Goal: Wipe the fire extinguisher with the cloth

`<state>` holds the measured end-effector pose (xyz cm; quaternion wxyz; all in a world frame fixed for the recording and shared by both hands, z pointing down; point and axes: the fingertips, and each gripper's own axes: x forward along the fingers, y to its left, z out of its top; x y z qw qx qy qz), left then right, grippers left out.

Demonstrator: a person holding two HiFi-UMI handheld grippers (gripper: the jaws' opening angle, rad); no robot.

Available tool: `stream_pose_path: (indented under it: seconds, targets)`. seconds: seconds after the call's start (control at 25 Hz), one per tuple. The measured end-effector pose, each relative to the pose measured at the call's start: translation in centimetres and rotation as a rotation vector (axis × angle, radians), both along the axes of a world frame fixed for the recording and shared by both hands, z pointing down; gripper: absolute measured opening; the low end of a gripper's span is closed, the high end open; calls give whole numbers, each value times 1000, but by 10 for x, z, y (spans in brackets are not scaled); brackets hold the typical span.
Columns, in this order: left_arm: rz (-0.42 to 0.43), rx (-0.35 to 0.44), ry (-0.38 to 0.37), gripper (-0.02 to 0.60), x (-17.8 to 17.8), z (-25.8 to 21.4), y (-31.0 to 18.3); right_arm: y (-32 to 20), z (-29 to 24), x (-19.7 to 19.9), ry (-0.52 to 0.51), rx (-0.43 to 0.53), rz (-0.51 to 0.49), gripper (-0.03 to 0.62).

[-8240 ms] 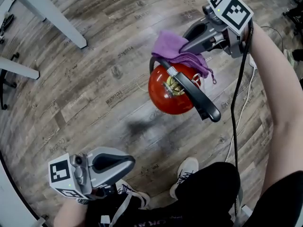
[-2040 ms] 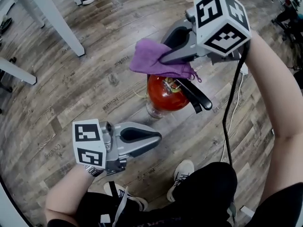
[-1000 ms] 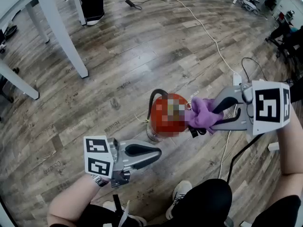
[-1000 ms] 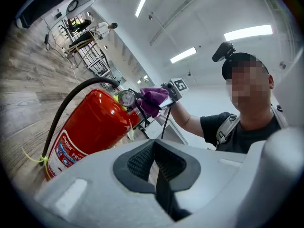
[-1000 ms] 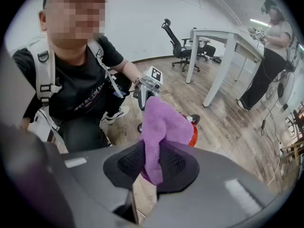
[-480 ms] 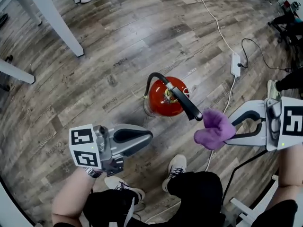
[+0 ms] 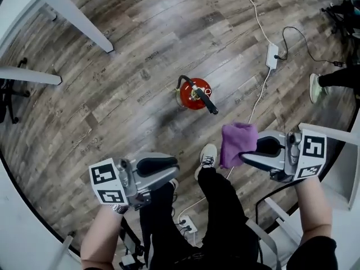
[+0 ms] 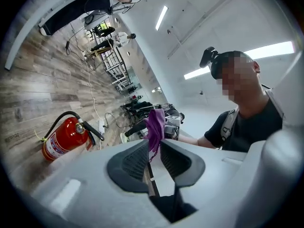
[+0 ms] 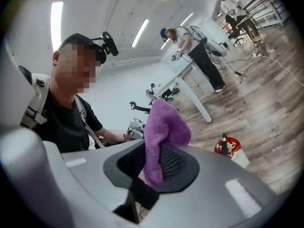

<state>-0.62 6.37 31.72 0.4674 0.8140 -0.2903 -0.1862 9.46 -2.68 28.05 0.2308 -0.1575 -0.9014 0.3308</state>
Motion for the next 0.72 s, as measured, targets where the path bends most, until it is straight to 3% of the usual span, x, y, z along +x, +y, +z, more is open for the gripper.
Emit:
stream_pose_path:
  seconds: [0.2,0.28,0.36,0.48,0.72]
  targets:
    - [49,-22,-24,167,12,-109,-3,17,-102,-17,-88,-45,131,69]
    - [66,-10,-63,227,20,-150,-5,29,-149,-20,-121,-37,147,69]
    - [76,13,-70,326,28,-188,-7,39,-193,-23,-164,-32,165,69]
    - [71,59,4,430,33,-241,-6,55,-244,-27,-219,-23,186,69]
    - [132,127,165,431,33,-309,20,119,-307,-39,-309,59,138,70]
